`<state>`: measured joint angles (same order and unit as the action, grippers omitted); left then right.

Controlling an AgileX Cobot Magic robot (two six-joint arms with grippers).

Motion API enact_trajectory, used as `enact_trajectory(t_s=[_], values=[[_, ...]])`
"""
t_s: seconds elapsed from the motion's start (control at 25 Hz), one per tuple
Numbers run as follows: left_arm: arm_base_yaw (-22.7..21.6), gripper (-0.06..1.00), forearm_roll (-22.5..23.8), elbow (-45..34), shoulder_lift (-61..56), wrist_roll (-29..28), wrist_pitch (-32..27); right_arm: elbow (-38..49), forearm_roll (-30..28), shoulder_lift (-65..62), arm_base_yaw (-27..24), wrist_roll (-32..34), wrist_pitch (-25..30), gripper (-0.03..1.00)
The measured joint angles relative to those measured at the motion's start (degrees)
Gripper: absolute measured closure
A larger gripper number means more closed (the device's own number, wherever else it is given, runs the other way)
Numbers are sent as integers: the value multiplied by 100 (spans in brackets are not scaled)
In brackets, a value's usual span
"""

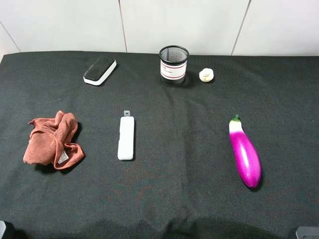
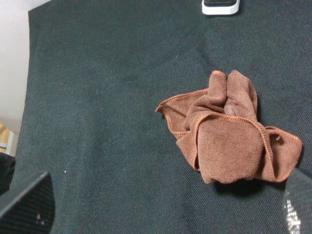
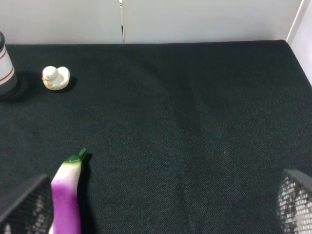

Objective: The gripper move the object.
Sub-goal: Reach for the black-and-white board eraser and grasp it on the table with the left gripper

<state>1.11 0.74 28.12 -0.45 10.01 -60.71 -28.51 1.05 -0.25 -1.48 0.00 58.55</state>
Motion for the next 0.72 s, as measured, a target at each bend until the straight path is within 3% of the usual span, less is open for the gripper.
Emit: enact_trajectory(t_s=[0.52, 0.72], values=[[0, -5, 37, 0, 0, -233, 5, 0, 0, 0, 0, 0, 0, 27], [0, -5, 48, 96, 526, -266, 11, 0, 0, 0, 0, 0, 0, 27]])
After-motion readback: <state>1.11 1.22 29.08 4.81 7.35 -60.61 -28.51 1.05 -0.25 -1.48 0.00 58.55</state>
